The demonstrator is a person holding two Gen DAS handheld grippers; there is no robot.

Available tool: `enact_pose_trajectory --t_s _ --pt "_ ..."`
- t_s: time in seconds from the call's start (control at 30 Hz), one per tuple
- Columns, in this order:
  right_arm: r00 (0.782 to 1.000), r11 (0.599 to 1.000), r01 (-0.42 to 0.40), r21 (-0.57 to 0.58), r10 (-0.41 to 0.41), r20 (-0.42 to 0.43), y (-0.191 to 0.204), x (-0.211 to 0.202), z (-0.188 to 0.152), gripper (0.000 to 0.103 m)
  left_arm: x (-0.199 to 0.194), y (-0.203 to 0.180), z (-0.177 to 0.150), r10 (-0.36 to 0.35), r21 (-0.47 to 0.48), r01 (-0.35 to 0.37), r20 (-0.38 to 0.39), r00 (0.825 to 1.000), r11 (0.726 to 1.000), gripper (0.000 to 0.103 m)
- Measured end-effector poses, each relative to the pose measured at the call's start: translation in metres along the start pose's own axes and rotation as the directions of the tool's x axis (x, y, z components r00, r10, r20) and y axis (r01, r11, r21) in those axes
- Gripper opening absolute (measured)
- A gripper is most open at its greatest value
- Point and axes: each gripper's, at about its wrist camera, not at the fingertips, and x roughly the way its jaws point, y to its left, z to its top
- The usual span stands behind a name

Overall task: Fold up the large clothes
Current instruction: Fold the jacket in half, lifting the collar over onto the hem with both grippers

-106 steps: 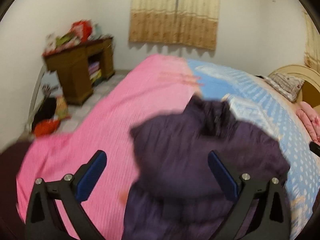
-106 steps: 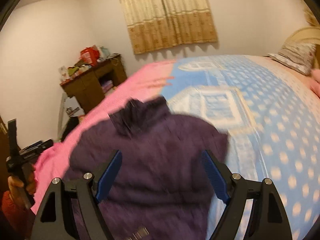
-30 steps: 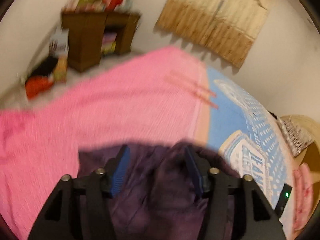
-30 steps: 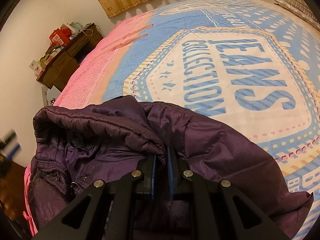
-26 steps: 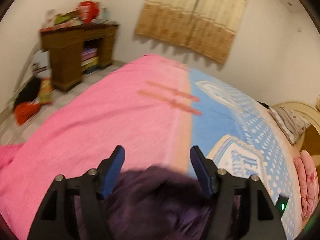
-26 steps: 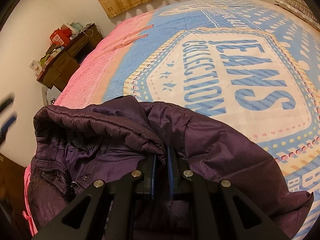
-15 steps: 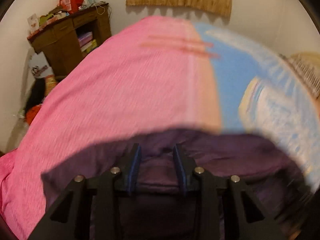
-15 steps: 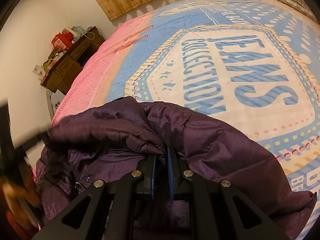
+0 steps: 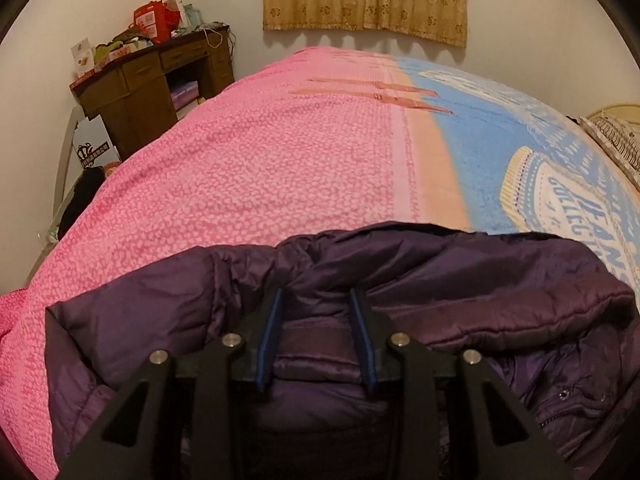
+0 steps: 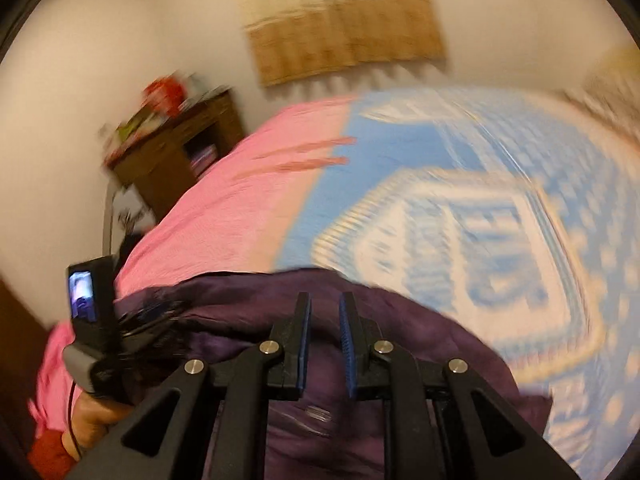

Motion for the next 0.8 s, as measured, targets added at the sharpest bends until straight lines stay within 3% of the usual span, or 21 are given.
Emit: enact_pose_trajectory --t_s 0.13,0.2,0.27,0.3,0.37,0.5,0.63,0.73,0.8 --pt "0.994 0.998 0.030 -0.060 -0.036 -0.107 0.028 0.045 0.019 0.014 0.001 0.001 0.000 -0.011 -0.009 0.011 -0.001 1.000 1.000 0.037" --pt "0.970 0.997 0.062 -0.050 -0.072 -0.233 0.020 0.083 0.002 0.014 0.001 0.003 0.000 -0.029 -0.022 0.029 -0.001 1.000 0.999 0.037" --pt "0.951 0.999 0.031 -0.015 -0.035 -0.307 0.002 0.109 -0.028 0.014 0.001 0.003 0.000 -0.034 -0.024 0.034 0.003 0.999 0.999 0.037" --pt "0.975 1.000 -0.012 0.024 0.017 -0.221 -0.007 0.102 -0.035 0.014 0.002 0.002 0.000 -0.030 -0.019 0.030 0.002 1.000 0.999 0.037" --pt "0.977 0.998 -0.022 0.058 0.034 -0.208 -0.013 0.101 -0.037 0.014 0.003 -0.003 0.000 -0.009 0.000 0.009 0.005 1.000 1.000 0.037" --pt "0.980 0.996 0.057 -0.062 -0.068 -0.185 0.007 0.106 -0.038 0.014 0.004 -0.009 0.001 0.022 0.023 -0.023 0.007 1.000 0.999 0.038" --pt "0.980 0.996 0.063 -0.067 -0.074 -0.184 0.006 0.106 -0.034 0.014 0.004 -0.013 0.001 0.048 0.043 -0.049 0.007 0.999 0.998 0.038" --pt "0.970 1.000 0.029 0.002 -0.027 -0.242 -0.001 0.097 -0.024 0.015 0.002 -0.018 0.001 0.073 0.070 -0.073 0.004 0.997 0.995 0.038" --pt "0.978 0.994 -0.018 0.109 0.040 -0.204 -0.009 0.061 -0.020 0.015 -0.003 -0.012 0.004 0.039 0.062 -0.038 -0.012 0.999 0.997 0.039"
